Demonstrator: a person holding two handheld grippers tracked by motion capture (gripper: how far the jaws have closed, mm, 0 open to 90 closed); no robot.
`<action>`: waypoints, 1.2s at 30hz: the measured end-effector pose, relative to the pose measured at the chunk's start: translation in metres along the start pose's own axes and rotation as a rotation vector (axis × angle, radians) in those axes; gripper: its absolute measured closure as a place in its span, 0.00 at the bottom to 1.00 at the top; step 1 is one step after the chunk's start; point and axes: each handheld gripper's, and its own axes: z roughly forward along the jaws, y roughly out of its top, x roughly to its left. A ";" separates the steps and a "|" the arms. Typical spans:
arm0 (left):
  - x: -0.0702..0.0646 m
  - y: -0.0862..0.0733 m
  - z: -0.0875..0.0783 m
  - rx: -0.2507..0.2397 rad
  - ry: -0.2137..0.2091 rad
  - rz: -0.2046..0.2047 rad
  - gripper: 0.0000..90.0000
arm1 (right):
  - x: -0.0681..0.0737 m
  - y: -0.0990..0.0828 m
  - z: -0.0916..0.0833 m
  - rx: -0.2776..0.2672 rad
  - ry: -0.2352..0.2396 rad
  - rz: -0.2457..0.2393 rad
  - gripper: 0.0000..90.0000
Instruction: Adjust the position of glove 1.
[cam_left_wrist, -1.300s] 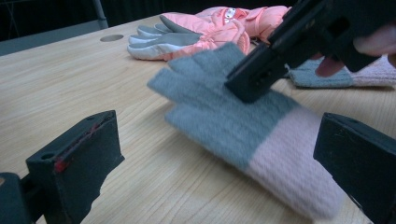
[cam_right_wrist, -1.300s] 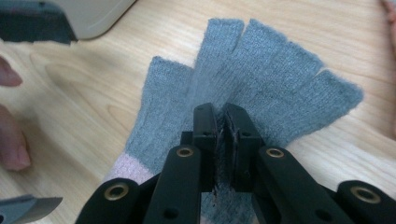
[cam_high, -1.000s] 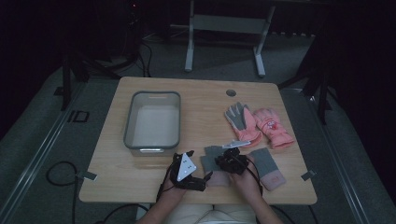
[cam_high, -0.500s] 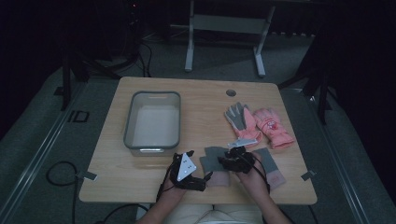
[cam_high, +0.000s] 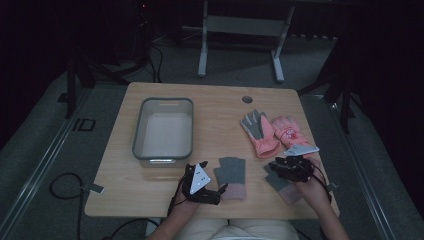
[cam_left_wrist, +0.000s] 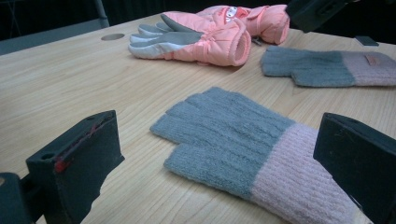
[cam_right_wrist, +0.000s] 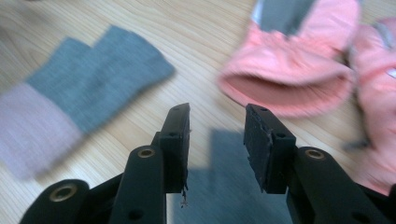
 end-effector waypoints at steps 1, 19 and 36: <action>0.000 0.000 0.000 0.000 0.000 0.000 0.00 | 0.000 0.000 0.000 0.000 0.000 0.000 0.68; 0.000 0.000 0.000 0.000 0.006 -0.006 0.00 | -0.019 -0.047 0.021 0.089 0.062 -0.027 0.64; 0.001 0.000 0.000 -0.008 0.019 -0.017 0.00 | -0.009 -0.042 0.015 0.082 0.001 0.112 0.94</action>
